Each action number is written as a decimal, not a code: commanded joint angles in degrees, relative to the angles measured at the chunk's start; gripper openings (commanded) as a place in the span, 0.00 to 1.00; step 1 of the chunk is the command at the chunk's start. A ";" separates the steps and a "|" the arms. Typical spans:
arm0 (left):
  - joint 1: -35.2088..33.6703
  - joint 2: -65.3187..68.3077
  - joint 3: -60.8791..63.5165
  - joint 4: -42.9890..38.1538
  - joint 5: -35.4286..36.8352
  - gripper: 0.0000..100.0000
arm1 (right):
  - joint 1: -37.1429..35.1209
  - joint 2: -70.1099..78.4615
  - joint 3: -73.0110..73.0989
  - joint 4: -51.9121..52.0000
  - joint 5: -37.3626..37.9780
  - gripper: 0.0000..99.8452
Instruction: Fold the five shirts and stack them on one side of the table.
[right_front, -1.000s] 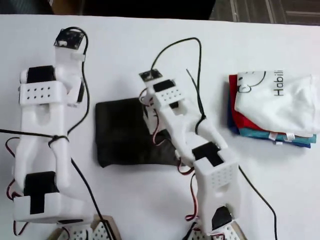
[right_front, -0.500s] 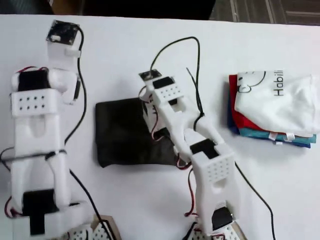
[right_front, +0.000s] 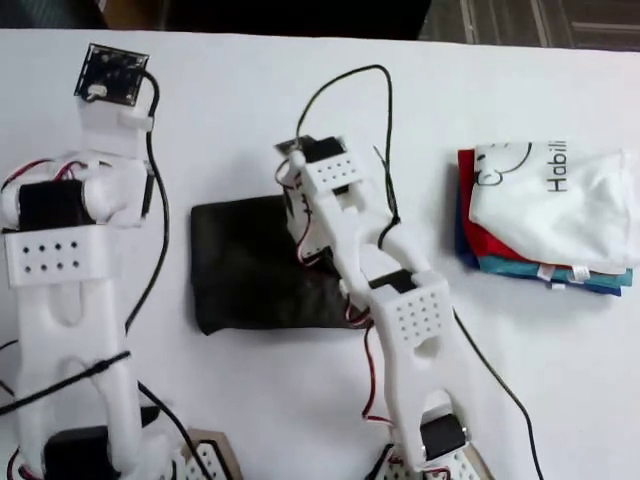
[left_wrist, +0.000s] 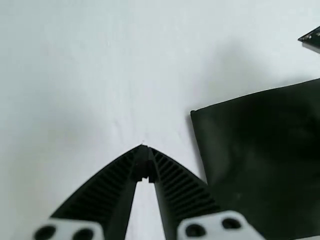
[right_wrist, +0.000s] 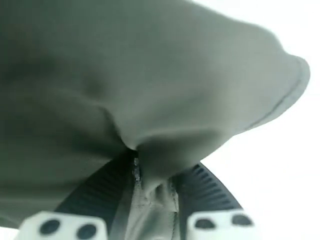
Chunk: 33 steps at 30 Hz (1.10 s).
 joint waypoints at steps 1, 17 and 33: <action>-0.44 -3.25 -0.22 0.35 -0.79 0.03 | 0.57 1.54 -1.67 0.48 -0.53 0.06; -0.18 -3.52 -0.22 0.35 -0.53 0.03 | 0.57 2.77 -2.81 0.66 -0.35 0.21; -0.44 -3.16 0.31 0.09 -0.53 0.03 | 5.23 -4.88 -3.52 0.84 8.18 0.02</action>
